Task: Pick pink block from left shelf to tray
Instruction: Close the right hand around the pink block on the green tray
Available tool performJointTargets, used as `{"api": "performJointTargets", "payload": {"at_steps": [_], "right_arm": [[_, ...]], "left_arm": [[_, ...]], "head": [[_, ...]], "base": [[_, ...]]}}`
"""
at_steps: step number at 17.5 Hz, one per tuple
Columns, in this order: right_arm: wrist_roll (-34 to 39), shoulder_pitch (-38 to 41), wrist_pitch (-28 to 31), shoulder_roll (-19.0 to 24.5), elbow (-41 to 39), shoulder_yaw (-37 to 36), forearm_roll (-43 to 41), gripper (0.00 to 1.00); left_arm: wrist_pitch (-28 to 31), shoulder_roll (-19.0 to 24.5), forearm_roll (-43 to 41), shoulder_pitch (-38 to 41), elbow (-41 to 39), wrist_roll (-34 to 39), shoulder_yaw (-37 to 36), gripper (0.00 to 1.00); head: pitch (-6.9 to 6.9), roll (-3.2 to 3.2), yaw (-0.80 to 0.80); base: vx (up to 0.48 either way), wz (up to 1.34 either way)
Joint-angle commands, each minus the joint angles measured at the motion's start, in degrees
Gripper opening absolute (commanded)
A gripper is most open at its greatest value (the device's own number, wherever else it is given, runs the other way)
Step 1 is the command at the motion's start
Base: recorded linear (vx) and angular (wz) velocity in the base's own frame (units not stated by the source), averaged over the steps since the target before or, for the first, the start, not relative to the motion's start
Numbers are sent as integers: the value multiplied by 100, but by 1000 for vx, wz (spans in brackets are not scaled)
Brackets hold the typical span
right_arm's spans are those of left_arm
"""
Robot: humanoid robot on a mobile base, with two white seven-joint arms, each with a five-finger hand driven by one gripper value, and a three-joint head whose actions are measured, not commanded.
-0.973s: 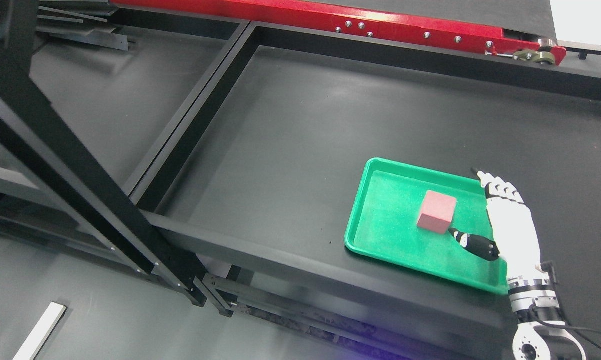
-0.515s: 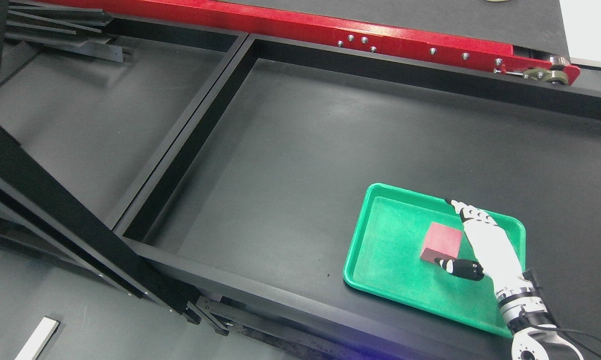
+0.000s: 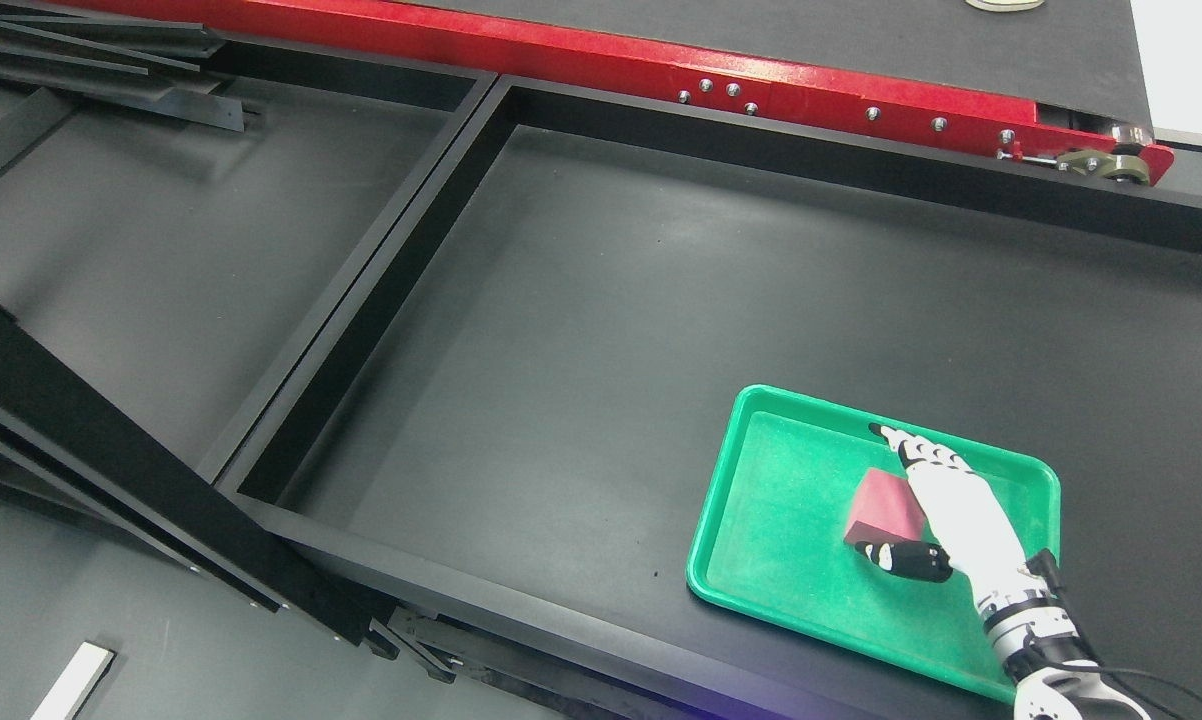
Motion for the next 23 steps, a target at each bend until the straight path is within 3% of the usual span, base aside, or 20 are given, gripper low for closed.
{"api": "performJointTargets", "payload": {"at_steps": [1, 8, 10, 13, 15, 17, 18, 23], "right_arm": [[299, 93, 109, -109, 28, 93, 11, 99], [353, 164, 329, -179, 28, 93, -15, 96], [362, 163, 329, -179, 28, 93, 2, 79], [362, 199, 294, -153, 37, 93, -33, 40], [362, 208, 242, -127, 37, 93, -50, 27], [353, 208, 163, -109, 37, 67, -103, 7], [327, 208, 119, -109, 28, 49, -147, 2], [-111, 111, 31, -109, 10, -206, -261, 0]], "left_arm": [[0, 100, 44, 0, -100, -1, 0, 100], [0, 100, 44, -8, -100, -1, 0, 100], [0, 100, 44, 0, -100, -1, 0, 100], [0, 100, 44, 0, -100, -1, 0, 100], [0, 100, 44, 0, -100, -1, 0, 100], [0, 100, 44, 0, -100, -1, 0, 100], [0, 100, 44, 0, -100, -1, 0, 100], [0, 100, 44, 0, -100, -1, 0, 100]], "head": [[0, 0, 0], [0, 0, 0], [0, 0, 0], [0, 0, 0], [0, 0, 0], [0, 0, 0], [0, 0, 0], [0, 0, 0]], "base": [[15, 0], [0, 0], [0, 0], [0, 0], [0, 0], [0, 0], [0, 0], [0, 0]]}}
